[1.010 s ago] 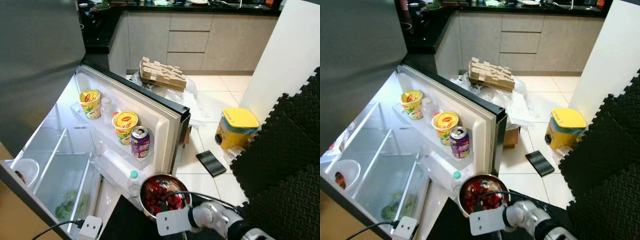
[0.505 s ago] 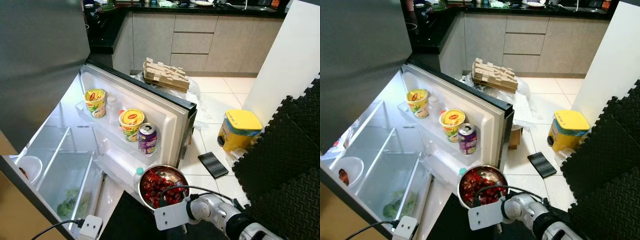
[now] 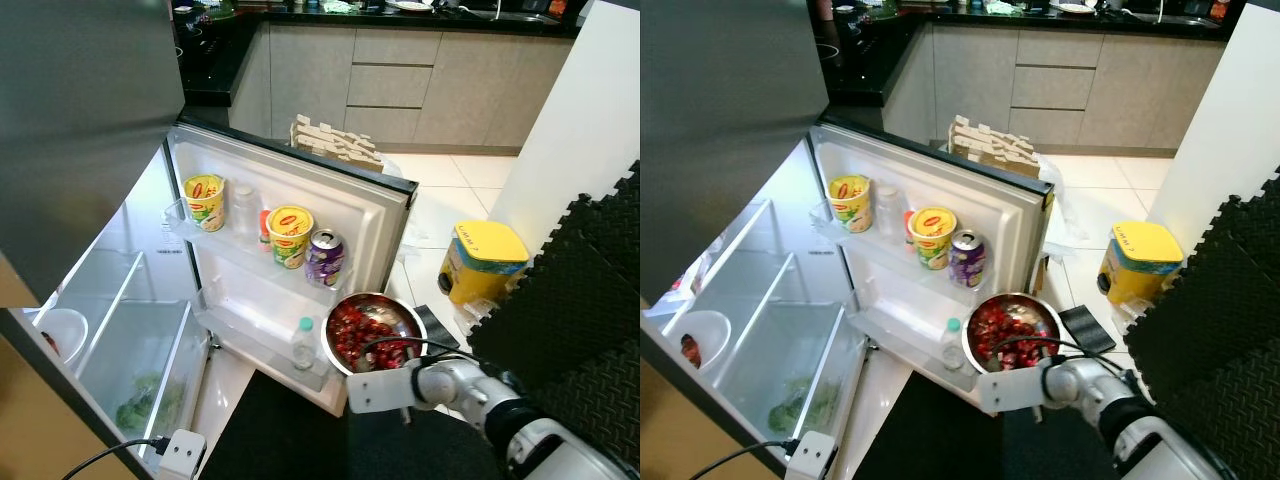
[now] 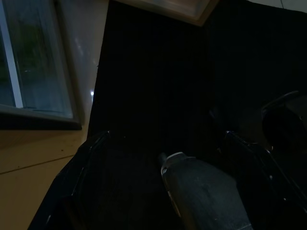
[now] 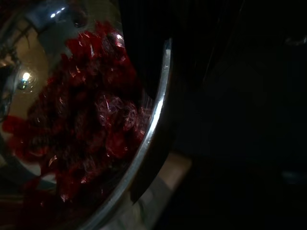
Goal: Restocking fridge
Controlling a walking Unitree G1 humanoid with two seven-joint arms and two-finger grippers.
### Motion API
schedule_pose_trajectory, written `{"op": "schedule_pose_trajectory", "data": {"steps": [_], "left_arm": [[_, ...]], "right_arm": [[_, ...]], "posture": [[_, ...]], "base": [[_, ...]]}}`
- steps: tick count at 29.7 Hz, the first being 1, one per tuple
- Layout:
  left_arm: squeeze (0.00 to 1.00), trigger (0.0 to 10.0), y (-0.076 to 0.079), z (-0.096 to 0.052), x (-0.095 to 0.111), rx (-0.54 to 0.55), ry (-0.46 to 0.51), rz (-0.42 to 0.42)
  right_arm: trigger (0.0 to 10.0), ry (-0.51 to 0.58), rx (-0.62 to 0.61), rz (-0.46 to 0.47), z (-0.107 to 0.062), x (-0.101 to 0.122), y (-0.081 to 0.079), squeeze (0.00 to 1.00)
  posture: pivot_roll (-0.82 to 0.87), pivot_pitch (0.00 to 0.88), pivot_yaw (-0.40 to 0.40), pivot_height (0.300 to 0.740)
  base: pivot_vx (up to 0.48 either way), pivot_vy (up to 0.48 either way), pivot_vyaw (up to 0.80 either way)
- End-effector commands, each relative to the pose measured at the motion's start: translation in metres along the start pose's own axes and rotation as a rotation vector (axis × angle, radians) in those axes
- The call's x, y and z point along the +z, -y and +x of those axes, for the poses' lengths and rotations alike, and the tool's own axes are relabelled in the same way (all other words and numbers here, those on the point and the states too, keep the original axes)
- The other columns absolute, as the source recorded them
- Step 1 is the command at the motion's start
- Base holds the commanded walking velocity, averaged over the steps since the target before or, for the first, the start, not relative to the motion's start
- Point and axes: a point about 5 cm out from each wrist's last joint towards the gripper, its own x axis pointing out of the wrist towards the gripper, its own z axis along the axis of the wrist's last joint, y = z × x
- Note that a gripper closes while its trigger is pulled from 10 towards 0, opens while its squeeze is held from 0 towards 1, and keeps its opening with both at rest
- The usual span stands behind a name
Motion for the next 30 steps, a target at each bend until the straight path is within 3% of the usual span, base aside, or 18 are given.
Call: {"op": "schedule_pose_trajectory", "data": {"steps": [1,2,5,10,13,16,30], "left_arm": [[0.0,10.0,0.002,0.001,0.0,-0.007,0.001,0.002],[0.0,10.0,0.003,0.001,0.0,-0.009,0.002,0.001],[0.0,10.0,0.004,0.001,0.0,-0.011,0.003,0.0],[0.0,10.0,0.004,0.001,0.0,-0.011,0.003,-0.001],[0.0,10.0,0.004,0.001,-0.001,-0.015,0.0,0.004],[0.0,10.0,0.004,0.001,-0.001,-0.018,-0.002,0.007],[0.0,10.0,0.008,0.002,-0.002,-0.034,-0.011,0.017]], "right_arm": [[10.0,-0.024,-0.066,0.031,-0.007,-0.009,0.013,0.0],[10.0,-0.082,-0.119,0.061,-0.015,-0.026,0.021,0.0],[10.0,-0.123,-0.171,0.094,-0.025,-0.042,0.029,0.0],[10.0,-0.086,-0.162,0.1,-0.024,-0.037,0.028,0.0],[10.0,0.05,-0.034,0.06,-0.009,-0.006,0.009,0.0],[10.0,0.102,0.04,0.03,-0.004,0.007,-0.002,0.0],[10.0,0.322,0.208,-0.117,-0.004,0.057,-0.024,0.0]], "posture": [[-0.02,0.0,-0.054,0.74],[-0.02,0.0,-0.055,0.74],[-0.02,0.0,-0.053,0.74],[-0.02,0.0,-0.053,0.74],[-0.03,0.0,-0.048,0.74],[-0.03,0.0,-0.048,0.74],[-0.04,0.0,-0.052,0.74]], "base": [[0.0,0.0,0.0],[0.0,0.0,0.0],[0.0,0.0,0.0],[0.0,0.0,0.0],[0.0,0.0,0.0],[0.0,0.0,0.0],[0.0,0.0,0.0]]}}
